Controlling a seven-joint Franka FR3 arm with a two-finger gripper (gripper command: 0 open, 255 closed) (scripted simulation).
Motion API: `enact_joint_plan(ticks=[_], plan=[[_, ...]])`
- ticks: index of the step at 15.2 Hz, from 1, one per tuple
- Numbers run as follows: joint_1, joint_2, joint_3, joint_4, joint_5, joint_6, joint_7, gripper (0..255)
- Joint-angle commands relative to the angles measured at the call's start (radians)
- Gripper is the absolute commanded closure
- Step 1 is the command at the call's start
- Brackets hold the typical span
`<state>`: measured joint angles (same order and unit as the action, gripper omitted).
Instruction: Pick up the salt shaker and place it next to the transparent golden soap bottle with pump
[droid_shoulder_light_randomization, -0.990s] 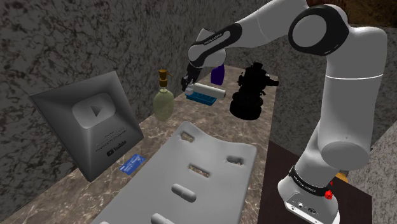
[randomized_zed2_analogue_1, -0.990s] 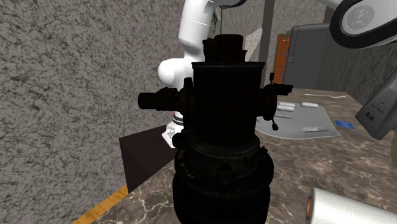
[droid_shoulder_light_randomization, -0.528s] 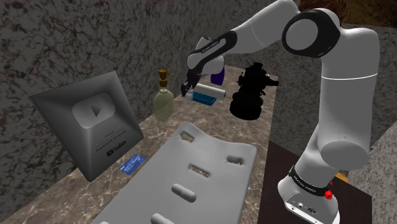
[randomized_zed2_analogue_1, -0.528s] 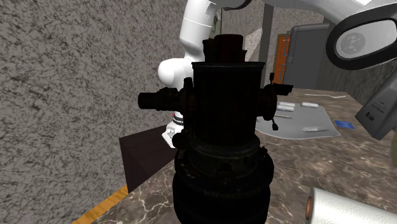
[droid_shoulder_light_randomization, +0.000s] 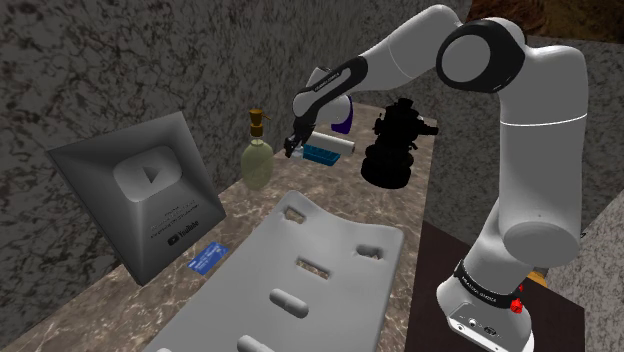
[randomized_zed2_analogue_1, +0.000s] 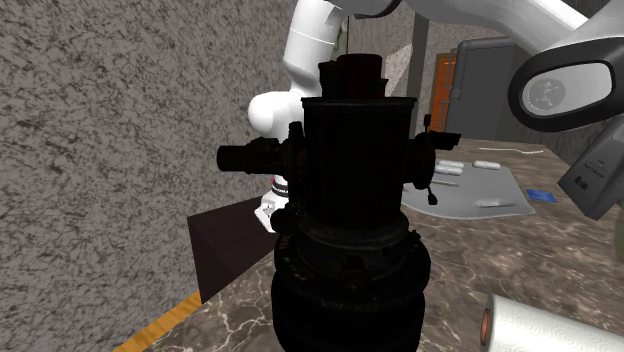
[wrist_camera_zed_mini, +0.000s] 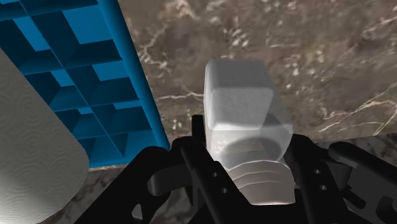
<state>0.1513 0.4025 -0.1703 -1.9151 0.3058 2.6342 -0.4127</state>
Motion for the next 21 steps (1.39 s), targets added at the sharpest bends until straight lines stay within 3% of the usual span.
enact_joint_plan(ticks=[1, 3, 4, 9, 13, 21], plan=[[0.000, 0.000, 0.000, 0.000, 0.000, 0.001, 0.000, 255], [0.000, 0.000, 0.000, 0.000, 0.000, 0.001, 0.000, 255], [0.000, 0.000, 0.000, 0.000, 0.000, 0.001, 0.000, 0], [0.000, 0.000, 0.000, 0.000, 0.000, 0.001, 0.000, 0], [0.016, -0.114, -0.027, -0.041, -0.043, -0.071, 0.029, 0], [0.016, -0.114, -0.027, -0.041, -0.044, -0.071, 0.029, 0]])
